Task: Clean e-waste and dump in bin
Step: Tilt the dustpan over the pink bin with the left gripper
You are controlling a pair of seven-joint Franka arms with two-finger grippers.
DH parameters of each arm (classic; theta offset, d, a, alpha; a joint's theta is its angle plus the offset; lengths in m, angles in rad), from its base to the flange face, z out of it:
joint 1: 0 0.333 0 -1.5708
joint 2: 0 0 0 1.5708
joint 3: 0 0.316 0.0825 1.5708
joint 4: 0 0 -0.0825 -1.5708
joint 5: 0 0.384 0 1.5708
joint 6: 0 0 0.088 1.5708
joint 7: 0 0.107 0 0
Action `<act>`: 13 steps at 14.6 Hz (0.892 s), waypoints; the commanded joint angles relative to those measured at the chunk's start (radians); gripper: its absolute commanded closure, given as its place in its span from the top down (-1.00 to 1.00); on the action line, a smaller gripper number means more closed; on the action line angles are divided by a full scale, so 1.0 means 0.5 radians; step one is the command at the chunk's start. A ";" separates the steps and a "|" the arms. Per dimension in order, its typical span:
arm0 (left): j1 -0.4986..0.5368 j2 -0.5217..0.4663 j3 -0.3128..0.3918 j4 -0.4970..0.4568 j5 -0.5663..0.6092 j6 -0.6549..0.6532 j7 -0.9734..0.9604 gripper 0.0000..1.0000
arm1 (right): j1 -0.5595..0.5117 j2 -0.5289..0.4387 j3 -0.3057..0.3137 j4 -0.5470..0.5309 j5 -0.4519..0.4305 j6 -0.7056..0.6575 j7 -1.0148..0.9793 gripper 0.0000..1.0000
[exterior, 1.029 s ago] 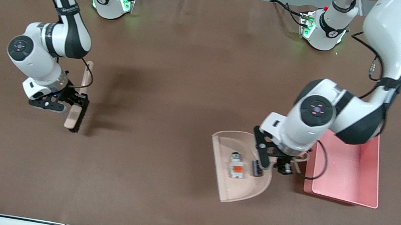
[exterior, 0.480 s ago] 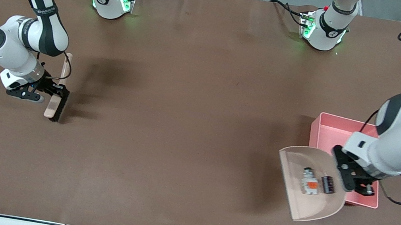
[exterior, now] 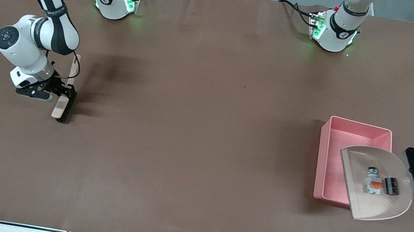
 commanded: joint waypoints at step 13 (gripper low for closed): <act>0.105 -0.151 -0.171 -0.412 1.032 0.051 -0.249 -0.90 | 0.000 -0.018 0.029 0.041 -0.008 -0.052 -0.003 1.00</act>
